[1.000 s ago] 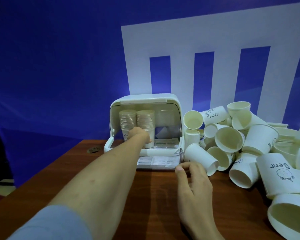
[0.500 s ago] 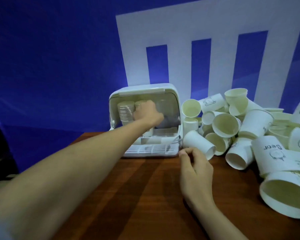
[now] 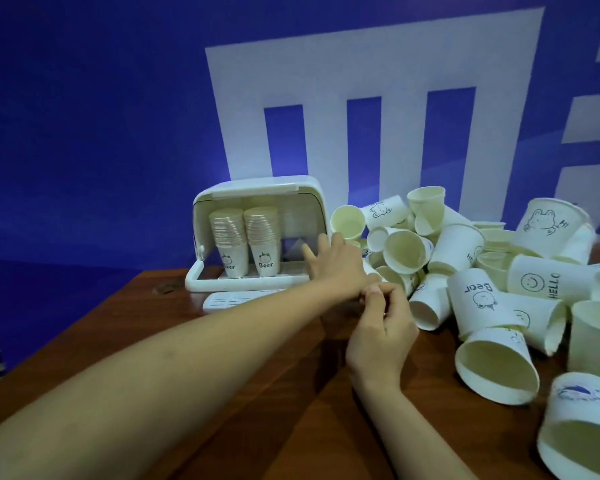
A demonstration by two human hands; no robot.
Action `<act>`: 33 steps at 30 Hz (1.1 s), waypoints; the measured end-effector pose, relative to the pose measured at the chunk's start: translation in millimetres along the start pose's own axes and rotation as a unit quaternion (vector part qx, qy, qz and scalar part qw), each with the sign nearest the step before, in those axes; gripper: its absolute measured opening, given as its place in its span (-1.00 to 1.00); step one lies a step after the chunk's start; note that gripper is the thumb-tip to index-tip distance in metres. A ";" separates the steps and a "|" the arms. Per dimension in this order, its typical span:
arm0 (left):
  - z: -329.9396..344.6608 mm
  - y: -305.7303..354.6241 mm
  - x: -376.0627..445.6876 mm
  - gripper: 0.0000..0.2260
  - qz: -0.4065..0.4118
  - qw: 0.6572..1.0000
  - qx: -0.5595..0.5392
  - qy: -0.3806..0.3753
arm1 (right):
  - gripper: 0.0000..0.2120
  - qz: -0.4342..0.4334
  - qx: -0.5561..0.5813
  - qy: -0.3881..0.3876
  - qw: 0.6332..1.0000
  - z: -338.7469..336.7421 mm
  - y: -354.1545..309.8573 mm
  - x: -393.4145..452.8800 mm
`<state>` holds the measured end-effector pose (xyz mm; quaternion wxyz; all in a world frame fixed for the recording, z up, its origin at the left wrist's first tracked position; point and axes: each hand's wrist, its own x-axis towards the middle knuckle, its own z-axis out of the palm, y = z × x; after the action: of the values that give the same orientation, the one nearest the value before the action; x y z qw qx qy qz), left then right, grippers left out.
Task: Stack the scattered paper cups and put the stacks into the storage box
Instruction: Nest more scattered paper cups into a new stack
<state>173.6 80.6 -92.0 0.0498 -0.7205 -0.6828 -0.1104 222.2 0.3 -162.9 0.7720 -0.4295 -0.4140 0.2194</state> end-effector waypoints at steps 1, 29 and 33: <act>-4.6 1.7 -4.4 -0.73 0.001 0.998 -0.053 0.028 | -0.82 -0.001 0.004 0.012 1.000 -0.9 -0.8 3.1; 51.4 -89.6 -139.1 -0.23 0.132 0.910 -0.362 0.153 | -0.02 0.074 -0.707 -0.125 0.692 -73.3 -38.3 83.6; 50.9 -88.7 -139.3 -0.24 0.134 0.910 -0.366 0.140 | -0.48 0.020 -0.739 -0.100 0.666 -68.0 -46.3 79.3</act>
<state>84.0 -38.0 -180.1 -0.1081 -0.7497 -0.4778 -0.4450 322.2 -2.1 -107.7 0.1504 -0.8431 -0.5063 -0.1015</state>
